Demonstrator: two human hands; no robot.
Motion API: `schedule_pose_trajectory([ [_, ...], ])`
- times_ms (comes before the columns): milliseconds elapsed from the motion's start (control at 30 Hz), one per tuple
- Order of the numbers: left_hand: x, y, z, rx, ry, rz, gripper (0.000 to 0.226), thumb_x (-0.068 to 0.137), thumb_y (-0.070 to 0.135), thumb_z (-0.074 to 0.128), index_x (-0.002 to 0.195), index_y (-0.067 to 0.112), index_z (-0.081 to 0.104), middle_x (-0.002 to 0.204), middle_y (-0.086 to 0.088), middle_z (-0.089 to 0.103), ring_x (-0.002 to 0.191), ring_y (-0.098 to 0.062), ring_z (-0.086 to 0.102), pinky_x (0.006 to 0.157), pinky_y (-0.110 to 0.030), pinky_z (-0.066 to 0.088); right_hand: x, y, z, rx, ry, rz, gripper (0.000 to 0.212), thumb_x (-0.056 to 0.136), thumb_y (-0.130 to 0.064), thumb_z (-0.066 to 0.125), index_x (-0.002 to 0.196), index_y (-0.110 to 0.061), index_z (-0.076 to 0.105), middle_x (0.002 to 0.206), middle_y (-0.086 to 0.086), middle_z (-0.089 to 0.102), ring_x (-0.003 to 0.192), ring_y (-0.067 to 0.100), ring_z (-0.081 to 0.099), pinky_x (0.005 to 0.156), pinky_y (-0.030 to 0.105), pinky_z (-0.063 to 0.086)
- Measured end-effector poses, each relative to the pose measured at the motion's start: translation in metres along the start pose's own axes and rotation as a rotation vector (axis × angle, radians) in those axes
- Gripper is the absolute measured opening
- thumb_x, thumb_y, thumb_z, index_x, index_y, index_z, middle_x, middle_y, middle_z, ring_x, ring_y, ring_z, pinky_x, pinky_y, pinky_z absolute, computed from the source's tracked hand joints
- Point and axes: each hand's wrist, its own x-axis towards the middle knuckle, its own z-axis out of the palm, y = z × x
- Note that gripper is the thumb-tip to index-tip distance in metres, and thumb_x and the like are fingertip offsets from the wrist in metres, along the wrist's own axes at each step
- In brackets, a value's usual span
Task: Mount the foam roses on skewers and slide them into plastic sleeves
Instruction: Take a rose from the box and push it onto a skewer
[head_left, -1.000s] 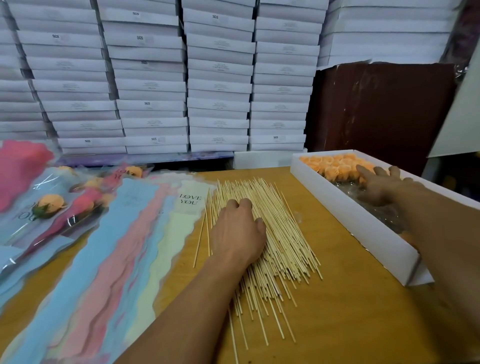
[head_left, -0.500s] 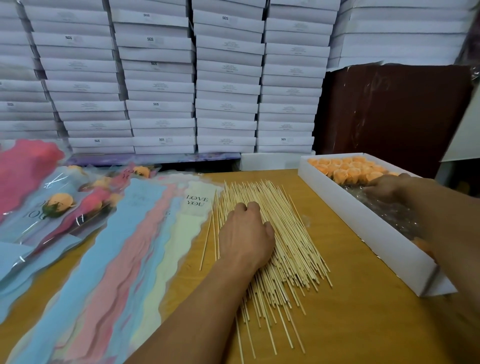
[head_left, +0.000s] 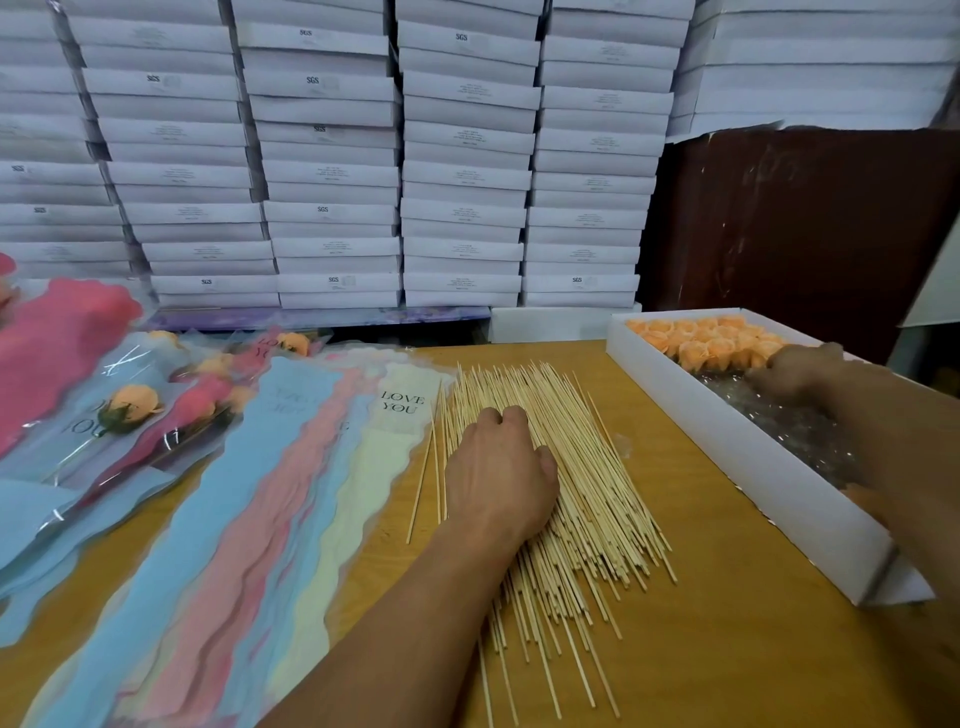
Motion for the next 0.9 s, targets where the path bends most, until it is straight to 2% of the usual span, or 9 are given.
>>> schedule_pose_trajectory([
  [133,0.000,0.000,-0.001,-0.003,-0.003,0.000,0.034,0.096,0.033,0.050,0.125,0.016,0.055,0.119,-0.003,0.057,0.105,-0.024,0.057,0.078,-0.037,0.048,-0.010,-0.002,-0.008,0.090,0.069,0.064,0.061,0.101,-0.057,0.041,0.138,-0.010,0.055,0.149,0.023,0.038,0.138,0.043,0.031,0.114,0.053,0.031],
  [300,0.000,0.001,-0.002,-0.008,-0.005,-0.009,0.034,0.096,0.033,0.051,0.124,0.015,0.055,0.118,-0.004,0.057,0.103,-0.024,0.058,0.076,-0.036,0.047,-0.020,-0.005,-0.031,0.168,0.196,0.017,0.051,0.101,-0.046,0.042,0.130,-0.007,0.059,0.137,0.027,0.043,0.126,0.046,0.040,0.103,0.054,0.040],
  [433,0.000,0.001,-0.002,-0.021,-0.008,-0.011,0.034,0.096,0.033,0.051,0.124,0.015,0.055,0.118,-0.004,0.057,0.104,-0.025,0.058,0.077,-0.037,0.047,-0.040,-0.021,-0.054,0.236,0.273,-0.086,0.047,0.102,-0.045,0.040,0.113,-0.008,0.067,0.127,0.027,0.050,0.120,0.045,0.044,0.098,0.052,0.040],
  [500,0.000,0.001,-0.002,-0.030,-0.006,-0.017,0.034,0.096,0.033,0.051,0.125,0.015,0.055,0.119,-0.004,0.058,0.105,-0.025,0.058,0.078,-0.038,0.049,-0.059,-0.036,-0.068,0.313,0.335,-0.159,0.045,0.103,-0.045,0.041,0.099,-0.011,0.070,0.119,0.027,0.053,0.109,0.045,0.049,0.091,0.048,0.042],
  [600,0.001,0.001,-0.003,-0.058,0.013,-0.020,0.032,0.096,0.033,0.052,0.123,0.015,0.055,0.118,-0.004,0.059,0.103,-0.024,0.059,0.078,-0.037,0.049,-0.096,-0.066,-0.084,0.443,0.403,-0.322,0.047,0.102,-0.037,0.047,0.067,-0.009,0.062,0.081,0.020,0.060,0.082,0.039,0.056,0.078,0.046,0.048],
  [633,0.002,0.000,-0.003,-0.079,0.020,-0.021,0.033,0.096,0.033,0.053,0.124,0.016,0.054,0.118,-0.004,0.059,0.103,-0.023,0.059,0.079,-0.037,0.050,-0.110,-0.076,-0.086,0.494,0.403,-0.368,0.049,0.101,-0.033,0.049,0.061,-0.008,0.059,0.067,0.016,0.057,0.069,0.035,0.055,0.072,0.045,0.049],
  [700,0.003,-0.001,-0.004,-0.148,0.036,-0.025,0.038,0.096,0.035,0.057,0.128,0.015,0.053,0.121,-0.004,0.060,0.106,-0.023,0.060,0.085,-0.038,0.051,-0.136,-0.098,-0.088,0.574,0.378,-0.427,0.049,0.100,-0.030,0.052,0.060,-0.003,0.061,0.055,0.010,0.053,0.055,0.027,0.049,0.060,0.041,0.048],
  [800,0.005,-0.004,-0.006,-0.257,0.061,-0.045,0.054,0.094,0.045,0.062,0.136,0.014,0.049,0.119,-0.003,0.061,0.108,-0.022,0.059,0.091,-0.038,0.049,-0.173,-0.129,-0.076,0.603,0.293,-0.522,0.046,0.099,-0.031,0.055,0.065,-0.001,0.063,0.053,0.007,0.051,0.052,0.024,0.047,0.050,0.033,0.035],
  [900,0.007,-0.005,-0.007,-0.348,0.087,-0.080,0.060,0.089,0.051,0.066,0.134,0.015,0.053,0.112,0.001,0.063,0.101,-0.019,0.059,0.087,-0.036,0.049,-0.200,-0.155,-0.058,0.610,0.167,-0.599,0.045,0.097,-0.032,0.057,0.059,-0.010,0.063,0.046,-0.004,0.048,0.047,0.016,0.043,0.046,0.028,0.031],
])
